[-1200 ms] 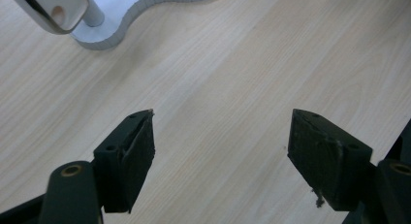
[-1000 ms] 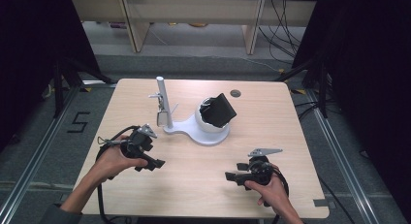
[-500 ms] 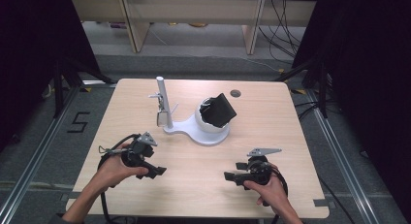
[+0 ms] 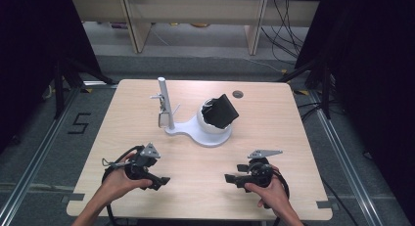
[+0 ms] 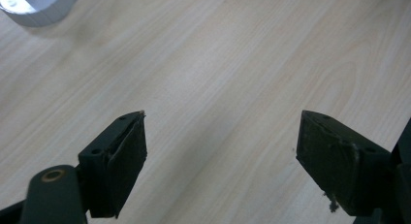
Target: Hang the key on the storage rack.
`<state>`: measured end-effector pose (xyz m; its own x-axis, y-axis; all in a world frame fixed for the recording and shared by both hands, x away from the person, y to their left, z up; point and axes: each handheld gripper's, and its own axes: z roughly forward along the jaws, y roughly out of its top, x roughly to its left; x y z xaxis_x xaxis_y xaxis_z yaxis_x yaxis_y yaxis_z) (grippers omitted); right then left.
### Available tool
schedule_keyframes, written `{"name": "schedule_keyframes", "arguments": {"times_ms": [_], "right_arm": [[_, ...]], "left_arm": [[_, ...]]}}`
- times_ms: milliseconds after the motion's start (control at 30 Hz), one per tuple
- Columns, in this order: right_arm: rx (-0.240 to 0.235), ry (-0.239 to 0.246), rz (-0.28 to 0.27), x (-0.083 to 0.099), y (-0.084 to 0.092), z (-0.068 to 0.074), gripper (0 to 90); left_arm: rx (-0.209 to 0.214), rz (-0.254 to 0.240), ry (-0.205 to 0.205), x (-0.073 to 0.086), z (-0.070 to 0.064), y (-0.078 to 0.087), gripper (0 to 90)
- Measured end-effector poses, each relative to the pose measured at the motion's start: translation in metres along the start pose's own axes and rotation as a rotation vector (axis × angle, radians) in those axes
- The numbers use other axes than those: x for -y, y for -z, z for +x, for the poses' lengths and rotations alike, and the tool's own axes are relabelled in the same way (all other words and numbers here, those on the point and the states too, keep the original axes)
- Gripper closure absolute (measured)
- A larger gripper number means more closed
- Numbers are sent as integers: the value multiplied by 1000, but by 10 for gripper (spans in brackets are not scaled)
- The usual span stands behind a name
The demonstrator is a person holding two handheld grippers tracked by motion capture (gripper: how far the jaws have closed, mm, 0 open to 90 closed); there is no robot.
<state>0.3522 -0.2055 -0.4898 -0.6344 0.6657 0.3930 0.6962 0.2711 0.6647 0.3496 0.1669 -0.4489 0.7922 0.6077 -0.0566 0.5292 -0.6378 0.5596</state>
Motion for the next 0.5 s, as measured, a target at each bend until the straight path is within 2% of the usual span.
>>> {"name": "schedule_keyframes", "arguments": {"times_ms": [33, 67, 100, 167, 200, 333, 500], "right_arm": [[5, 18, -3, 0, 0, -1, 266], [8, 19, -3, 0, 0, 0, 266], [-7, 19, -6, 0, -1, 0, 266], [-3, -4, 6, 0, 0, 2, 266], [-2, 17, -6, 0, -1, 1, 266], [-8, 16, -5, 1, 0, 1, 266], [-11, 25, 0, 1, -1, 1, 258]], "left_arm": [[1, -2, -3, 1, -2, -1, 180], [-2, -3, -1, 3, -3, -2, 180], [-1, -6, -19, 4, -5, -2, 180], [-4, -23, -22, 8, -8, -4, 179], [-4, -20, -23, 9, -9, -4, 177], [-11, -36, -33, 19, -13, -7, 169], [-30, -77, 0, 33, -16, -11, 166]]}}
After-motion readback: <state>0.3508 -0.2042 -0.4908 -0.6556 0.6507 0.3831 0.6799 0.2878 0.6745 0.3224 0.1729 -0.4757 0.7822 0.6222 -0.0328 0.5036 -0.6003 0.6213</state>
